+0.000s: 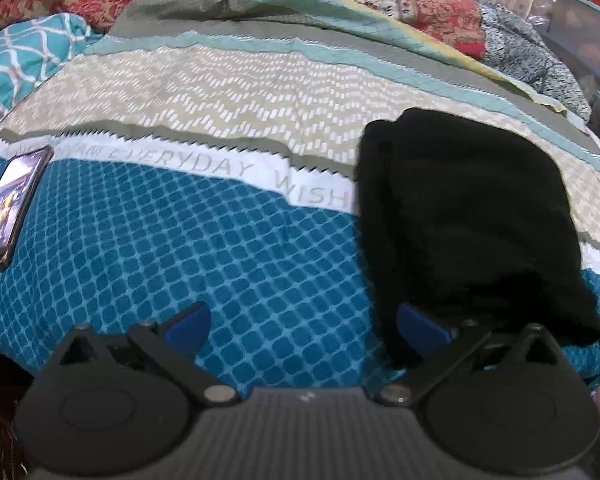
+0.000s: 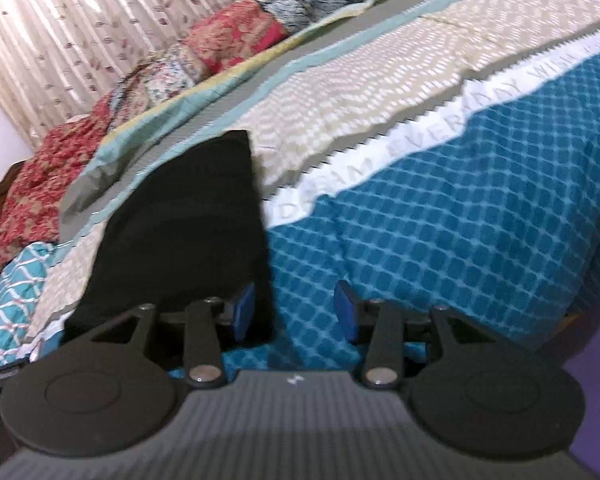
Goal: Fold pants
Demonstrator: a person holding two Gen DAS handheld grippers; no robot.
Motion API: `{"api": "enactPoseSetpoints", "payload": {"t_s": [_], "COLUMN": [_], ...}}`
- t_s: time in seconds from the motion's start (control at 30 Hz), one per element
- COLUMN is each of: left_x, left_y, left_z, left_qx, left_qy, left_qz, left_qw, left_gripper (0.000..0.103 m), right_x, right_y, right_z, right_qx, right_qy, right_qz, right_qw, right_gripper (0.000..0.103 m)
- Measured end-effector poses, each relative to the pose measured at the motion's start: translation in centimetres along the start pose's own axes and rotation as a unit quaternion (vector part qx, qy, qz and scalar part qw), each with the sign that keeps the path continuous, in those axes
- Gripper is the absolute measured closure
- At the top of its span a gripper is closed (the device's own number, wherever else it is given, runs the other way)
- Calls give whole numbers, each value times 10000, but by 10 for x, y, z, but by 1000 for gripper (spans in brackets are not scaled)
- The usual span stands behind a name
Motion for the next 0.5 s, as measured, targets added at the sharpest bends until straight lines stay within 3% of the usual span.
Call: {"api": "enactPoseSetpoints", "payload": {"t_s": [0.23, 0.4, 0.5], "left_x": [-2, 3, 1], "left_y": [7, 10, 15], "left_z": [-15, -29, -37], "left_qx": [45, 12, -109], "left_qy": [324, 492, 339], "left_qz": [111, 71, -46], "left_qw": [9994, 9988, 9994], "left_gripper": [0, 0, 0], "right_x": [-5, -5, -8], "right_y": [4, 8, 9], "right_z": [-6, -6, -8], "right_qx": [26, 1, 2], "right_qy": [-629, -597, -650], "right_qz": [-146, -75, -26], "right_qw": [9979, 9982, 9979], "right_gripper": [55, 52, 46]}}
Point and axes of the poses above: each gripper's, at about its wrist camera, not at the fingertips, and y roughly the way its jaws point, x to its right, z to its top, the point moved 9 cm from there along y, roughly the way its jaws point, and after that the axes turned 2 degrees about y, right-handed, at the moved point
